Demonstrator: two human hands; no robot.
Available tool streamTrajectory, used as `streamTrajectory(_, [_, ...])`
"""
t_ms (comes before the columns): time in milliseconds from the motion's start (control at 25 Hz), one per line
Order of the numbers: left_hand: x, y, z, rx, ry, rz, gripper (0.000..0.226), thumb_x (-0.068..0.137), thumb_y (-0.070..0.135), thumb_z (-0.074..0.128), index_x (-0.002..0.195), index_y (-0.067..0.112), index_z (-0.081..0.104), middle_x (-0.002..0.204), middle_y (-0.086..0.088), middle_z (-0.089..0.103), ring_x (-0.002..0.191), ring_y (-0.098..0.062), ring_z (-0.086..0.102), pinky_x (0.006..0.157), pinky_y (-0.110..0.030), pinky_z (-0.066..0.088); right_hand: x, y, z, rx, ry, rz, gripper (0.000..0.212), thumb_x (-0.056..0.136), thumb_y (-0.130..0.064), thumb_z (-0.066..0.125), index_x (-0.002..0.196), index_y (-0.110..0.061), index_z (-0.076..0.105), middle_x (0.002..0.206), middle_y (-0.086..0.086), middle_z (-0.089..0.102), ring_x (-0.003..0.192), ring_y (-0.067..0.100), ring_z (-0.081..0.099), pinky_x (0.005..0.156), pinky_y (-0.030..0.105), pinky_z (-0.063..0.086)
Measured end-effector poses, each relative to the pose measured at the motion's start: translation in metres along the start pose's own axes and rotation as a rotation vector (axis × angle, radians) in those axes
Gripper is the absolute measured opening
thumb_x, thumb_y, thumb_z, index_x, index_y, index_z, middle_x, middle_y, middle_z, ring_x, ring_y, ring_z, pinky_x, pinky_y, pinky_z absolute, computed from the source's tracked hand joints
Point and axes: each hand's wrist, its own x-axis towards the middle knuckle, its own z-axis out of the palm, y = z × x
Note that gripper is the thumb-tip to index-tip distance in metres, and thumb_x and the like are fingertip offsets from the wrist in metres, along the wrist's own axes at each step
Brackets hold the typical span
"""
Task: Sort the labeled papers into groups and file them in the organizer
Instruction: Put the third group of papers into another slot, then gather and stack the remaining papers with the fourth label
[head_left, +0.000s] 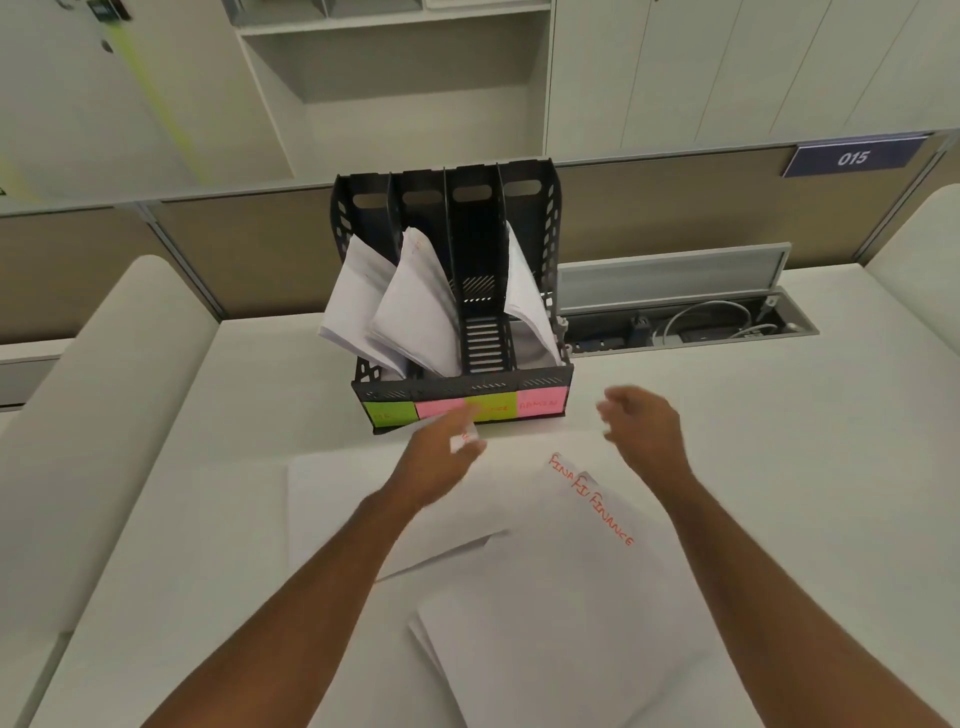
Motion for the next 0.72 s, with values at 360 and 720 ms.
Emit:
streamTrajectory(360, [-0.083,-0.107,0.066,0.772,-0.148,-0.13,0.067,0.101,0.033,0.041,0.158,0.022,0.008,0.168,-0.012,-0.002,0.155,-0.03,-0.005,0.121,-0.059,0.005,-0.132,0.109,0.004,-0.144,-0.099,0.594,0.083,0.077,-0.022,0.076,0.145,-0.004,0.032,0.133,0.025,0.048,0.122,0.045,0.05,0.1,0.045,0.043])
streamTrajectory(720, [-0.086,-0.037,0.054,0.938,0.006,-0.037,0.061,0.094,0.01,0.046,0.152,0.005,0.027,0.128,-0.012,0.062,0.108,-0.031,0.066,0.088,-0.039,0.052,-0.114,0.088,0.009,0.093,-0.125,0.452,0.033,0.078,-0.013,0.073,0.111,-0.01,0.073,0.106,0.011,0.074,0.094,0.031,0.069,0.088,0.044,0.056])
